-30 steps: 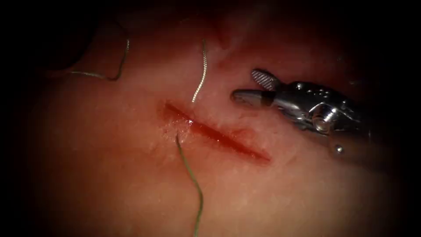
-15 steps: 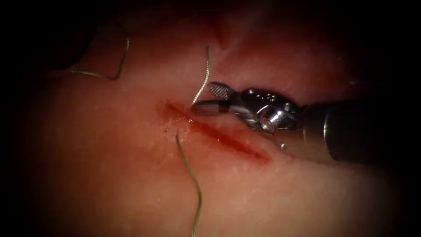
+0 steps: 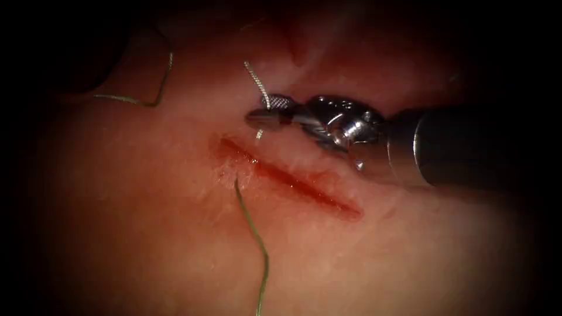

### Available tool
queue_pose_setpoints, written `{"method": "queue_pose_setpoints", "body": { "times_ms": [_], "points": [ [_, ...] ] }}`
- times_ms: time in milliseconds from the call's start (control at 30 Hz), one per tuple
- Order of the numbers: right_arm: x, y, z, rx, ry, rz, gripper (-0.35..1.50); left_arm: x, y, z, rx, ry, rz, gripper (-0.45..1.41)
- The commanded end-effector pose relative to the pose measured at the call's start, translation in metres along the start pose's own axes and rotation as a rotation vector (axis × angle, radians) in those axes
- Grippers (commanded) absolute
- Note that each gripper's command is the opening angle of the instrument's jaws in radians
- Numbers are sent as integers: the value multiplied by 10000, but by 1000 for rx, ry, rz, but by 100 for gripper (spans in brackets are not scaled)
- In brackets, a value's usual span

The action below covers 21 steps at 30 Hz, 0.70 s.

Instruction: Wound Closure

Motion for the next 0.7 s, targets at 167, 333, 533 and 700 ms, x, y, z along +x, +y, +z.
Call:
{"method": "queue_pose_setpoints", "body": {
  "times_ms": [167,333,533,700],
  "points": [
    [3,-2,-5,2,22,-91,-35,-6,-4,4,-1,1,2,-45],
    [13,-12,-23,-2,83,-132,-35,-6,-4,4,-1,2,2,-45],
    [40,-25,-41,-18,157,-162,-35,-6,-4,4,-1,1,2,-45],
    [58,-38,-54,-23,208,-184,-35,-6,-4,4,-1,1,2,-45]
  ]
}}
